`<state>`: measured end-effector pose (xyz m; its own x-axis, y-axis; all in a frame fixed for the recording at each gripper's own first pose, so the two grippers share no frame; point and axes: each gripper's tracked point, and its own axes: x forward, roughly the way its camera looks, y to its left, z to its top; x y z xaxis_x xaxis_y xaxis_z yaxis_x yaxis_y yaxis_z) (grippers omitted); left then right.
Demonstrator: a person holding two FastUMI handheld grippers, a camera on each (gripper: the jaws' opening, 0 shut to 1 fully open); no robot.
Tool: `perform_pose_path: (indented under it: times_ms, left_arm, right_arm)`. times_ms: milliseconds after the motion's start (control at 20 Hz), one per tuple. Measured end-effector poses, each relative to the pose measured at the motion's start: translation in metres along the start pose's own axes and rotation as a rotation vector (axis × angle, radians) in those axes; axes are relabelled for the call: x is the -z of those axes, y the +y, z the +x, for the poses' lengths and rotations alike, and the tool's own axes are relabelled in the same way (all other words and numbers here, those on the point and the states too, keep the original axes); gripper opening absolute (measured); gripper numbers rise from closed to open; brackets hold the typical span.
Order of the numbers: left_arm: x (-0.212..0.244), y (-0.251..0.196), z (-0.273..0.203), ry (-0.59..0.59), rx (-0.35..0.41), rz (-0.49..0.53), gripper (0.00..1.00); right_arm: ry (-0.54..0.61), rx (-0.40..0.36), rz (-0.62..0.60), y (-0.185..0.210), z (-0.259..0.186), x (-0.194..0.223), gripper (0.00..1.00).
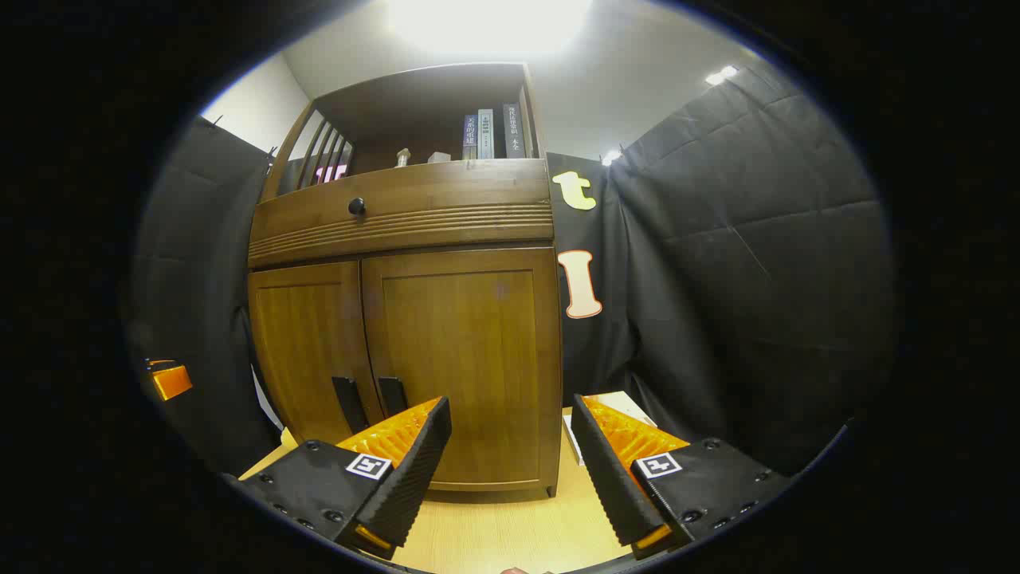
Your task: Open the right door of the double-door shoe cabinet with the right hand, and open the left door with the left hand.
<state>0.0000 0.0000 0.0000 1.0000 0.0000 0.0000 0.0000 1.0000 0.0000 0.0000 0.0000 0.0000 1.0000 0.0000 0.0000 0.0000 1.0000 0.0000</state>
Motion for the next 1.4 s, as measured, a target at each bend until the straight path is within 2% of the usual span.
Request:
perform_pose_path:
  times_ms: [250, 300, 750, 800, 900, 1000, 1050, 1100, 1400]
  left_arm:
    - [0.007, 0.0, 0.001, 0.014, -0.001, -0.001, 0.99]
    - [0.008, -0.001, 0.0, 0.015, -0.001, -0.003, 0.99]
    - [0.012, -0.006, -0.003, 0.021, -0.016, -0.018, 0.99]
    - [0.013, -0.006, -0.004, 0.022, -0.019, -0.019, 0.99]
    - [0.014, -0.008, -0.006, 0.024, -0.022, -0.018, 0.99]
    - [0.014, -0.01, -0.009, 0.022, -0.027, -0.014, 0.99]
    - [0.014, -0.01, -0.01, 0.022, -0.031, -0.012, 0.99]
    - [0.015, -0.011, -0.013, 0.023, -0.034, -0.011, 0.99]
    - [0.023, -0.01, -0.026, 0.038, -0.057, -0.021, 0.99]
  right_arm:
    - [0.006, -0.005, 0.001, 0.003, 0.002, 0.001, 0.92]
    - [0.01, -0.007, 0.005, 0.003, 0.003, 0.001, 0.95]
    - [0.024, -0.043, -0.007, 0.009, 0.005, 0.002, 0.95]
    - [0.026, -0.05, -0.006, 0.011, 0.005, 0.002, 0.92]
    - [0.024, -0.066, -0.006, 0.014, 0.008, -0.001, 0.95]
    - [0.018, -0.086, -0.007, 0.021, 0.012, -0.005, 0.93]
    - [0.015, -0.098, -0.005, 0.025, 0.015, -0.009, 0.96]
    - [0.013, -0.111, -0.002, 0.028, 0.018, -0.012, 0.93]
    - [-0.007, -0.194, 0.005, 0.064, 0.044, -0.031, 0.93]
